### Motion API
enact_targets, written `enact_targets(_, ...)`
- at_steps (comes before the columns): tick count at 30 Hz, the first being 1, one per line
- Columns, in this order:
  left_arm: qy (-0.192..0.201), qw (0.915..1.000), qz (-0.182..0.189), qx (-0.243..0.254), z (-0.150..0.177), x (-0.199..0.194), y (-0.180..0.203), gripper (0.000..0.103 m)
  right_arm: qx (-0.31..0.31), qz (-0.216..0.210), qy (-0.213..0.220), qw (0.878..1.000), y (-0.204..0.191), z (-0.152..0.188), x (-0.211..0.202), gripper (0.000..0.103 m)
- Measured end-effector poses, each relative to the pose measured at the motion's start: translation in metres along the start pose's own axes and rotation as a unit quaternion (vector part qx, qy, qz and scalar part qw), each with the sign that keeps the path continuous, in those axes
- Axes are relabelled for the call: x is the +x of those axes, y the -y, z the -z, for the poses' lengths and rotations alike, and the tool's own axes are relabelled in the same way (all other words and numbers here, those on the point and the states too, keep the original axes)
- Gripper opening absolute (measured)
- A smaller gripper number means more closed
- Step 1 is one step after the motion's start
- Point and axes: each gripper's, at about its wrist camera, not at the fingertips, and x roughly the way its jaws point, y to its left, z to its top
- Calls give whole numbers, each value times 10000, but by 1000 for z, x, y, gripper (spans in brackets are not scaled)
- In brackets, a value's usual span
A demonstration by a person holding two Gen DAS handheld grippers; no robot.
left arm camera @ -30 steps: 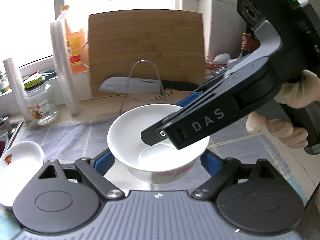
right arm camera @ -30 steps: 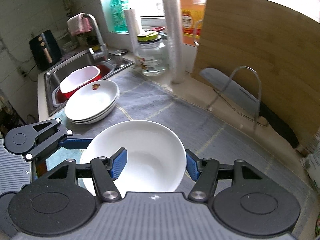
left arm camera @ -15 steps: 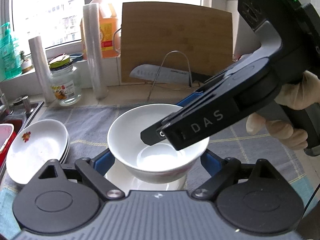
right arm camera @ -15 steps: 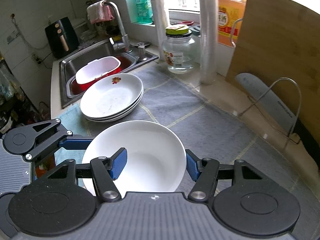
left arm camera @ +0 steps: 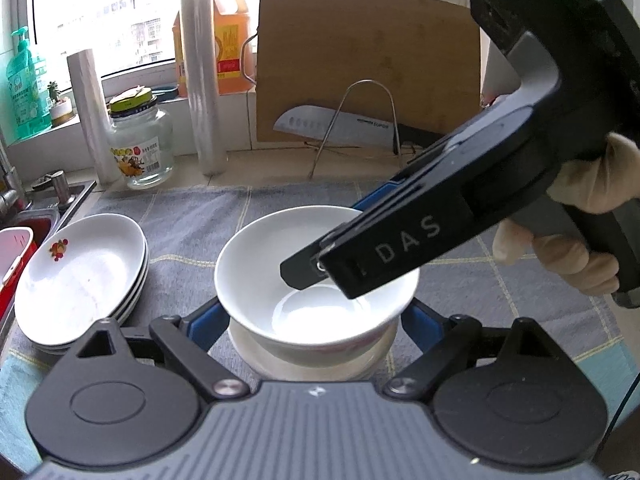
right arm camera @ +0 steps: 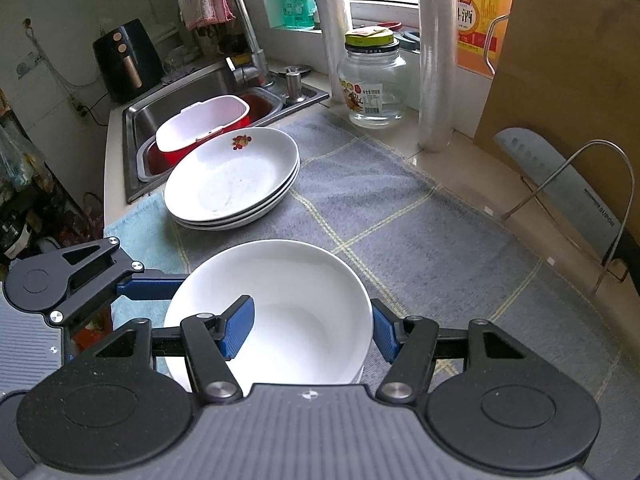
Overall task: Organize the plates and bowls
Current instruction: 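Carry the pink-flowered bowl with the right tool over the nested bowls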
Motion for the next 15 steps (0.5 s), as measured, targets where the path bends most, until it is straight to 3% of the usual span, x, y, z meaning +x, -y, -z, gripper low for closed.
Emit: enact_targets(15,-188,9998,25,-44,4,8,-1,92,8,-23,-118,9999,1,1,9,68)
